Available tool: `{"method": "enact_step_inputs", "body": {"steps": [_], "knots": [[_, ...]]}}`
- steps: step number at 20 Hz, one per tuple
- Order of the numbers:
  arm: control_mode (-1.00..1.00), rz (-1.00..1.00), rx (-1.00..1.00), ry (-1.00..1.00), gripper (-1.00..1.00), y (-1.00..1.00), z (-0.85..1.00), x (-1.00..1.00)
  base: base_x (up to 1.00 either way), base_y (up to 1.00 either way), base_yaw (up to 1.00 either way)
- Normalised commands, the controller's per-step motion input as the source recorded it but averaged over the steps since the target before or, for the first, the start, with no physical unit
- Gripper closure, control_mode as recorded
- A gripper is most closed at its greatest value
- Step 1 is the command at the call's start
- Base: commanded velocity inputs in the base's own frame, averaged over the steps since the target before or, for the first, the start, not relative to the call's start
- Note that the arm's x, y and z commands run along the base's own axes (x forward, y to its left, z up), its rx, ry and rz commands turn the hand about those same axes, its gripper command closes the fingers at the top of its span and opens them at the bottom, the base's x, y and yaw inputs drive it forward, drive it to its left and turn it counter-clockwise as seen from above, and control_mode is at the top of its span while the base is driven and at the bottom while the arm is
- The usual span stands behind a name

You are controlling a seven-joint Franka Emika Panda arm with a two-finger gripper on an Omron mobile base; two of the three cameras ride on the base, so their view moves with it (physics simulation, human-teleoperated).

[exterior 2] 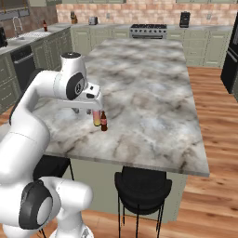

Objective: Place the large bottle from the dining counter next to the other large bottle outside the sink, and place the small bottle from the dining counter next to the other small bottle inside the sink.

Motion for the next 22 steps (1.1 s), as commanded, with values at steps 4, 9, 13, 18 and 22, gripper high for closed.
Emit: {"method": "enact_step_inputs", "body": {"steps": [4,9,13,18,22], "knots": [[-1.0,0.0,0.04,0.0,-1.0,0.04,0.0,0.0,0.0,0.0,0.0],[-1.0,0.0,0.08,-0.01,-1.0,0.13,0.0,0.0,0.0,0.0,0.0],[-1.0,0.0,0.02,-0.01,-1.0,0.19,0.0,0.0,0.0,0.0,0.0],[-1.0,0.0,0.0,0.0,-1.0,0.22,0.0,0.01,0.0,0.0,0.0],[-1.0,0.0,0.0,0.0,-1.0,0.2,-0.01,0.09,0.0,0.0,0.0]]}}
